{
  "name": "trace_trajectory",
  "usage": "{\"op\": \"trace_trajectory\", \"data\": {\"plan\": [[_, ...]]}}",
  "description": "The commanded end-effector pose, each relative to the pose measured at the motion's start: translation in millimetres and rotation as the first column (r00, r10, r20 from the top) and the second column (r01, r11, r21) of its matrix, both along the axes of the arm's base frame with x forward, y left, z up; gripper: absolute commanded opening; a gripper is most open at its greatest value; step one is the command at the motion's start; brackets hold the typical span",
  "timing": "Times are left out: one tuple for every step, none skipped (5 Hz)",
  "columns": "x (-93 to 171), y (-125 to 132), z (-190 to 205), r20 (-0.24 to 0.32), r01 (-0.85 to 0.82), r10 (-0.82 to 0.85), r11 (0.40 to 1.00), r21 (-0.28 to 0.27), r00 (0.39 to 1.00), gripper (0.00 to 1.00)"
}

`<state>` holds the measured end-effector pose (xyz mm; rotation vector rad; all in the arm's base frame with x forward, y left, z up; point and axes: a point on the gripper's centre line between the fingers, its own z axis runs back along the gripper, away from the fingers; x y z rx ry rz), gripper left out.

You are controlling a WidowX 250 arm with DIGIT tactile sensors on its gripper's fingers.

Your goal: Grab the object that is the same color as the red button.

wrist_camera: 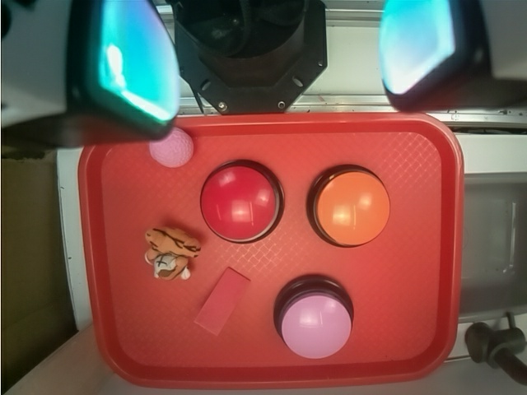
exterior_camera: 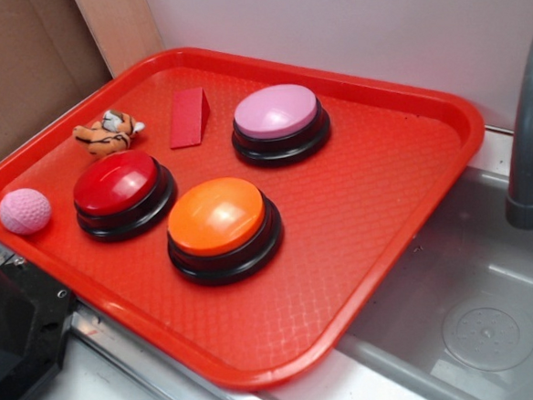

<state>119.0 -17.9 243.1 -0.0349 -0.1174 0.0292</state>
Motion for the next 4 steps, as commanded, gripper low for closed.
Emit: {"op": "trace_trajectory", "data": {"plan": [[0.0, 0.0, 0.0, 0.0, 0.0, 0.0, 1.0, 0.0, 1.0, 1.0], [21.7, 9.5, -14.8, 0.002, -0.146, 0.147, 0.985, -0.093, 0.989, 1.0], [45.9, 25.4, -37.9, 0.04, -0.378, 0.387, 0.914, -0.146, 0.921, 1.0], [69.1, 37.3, -60.6, 0.034, -0.484, 0.492, 0.864, -0.141, 0.87, 1.0]]}}
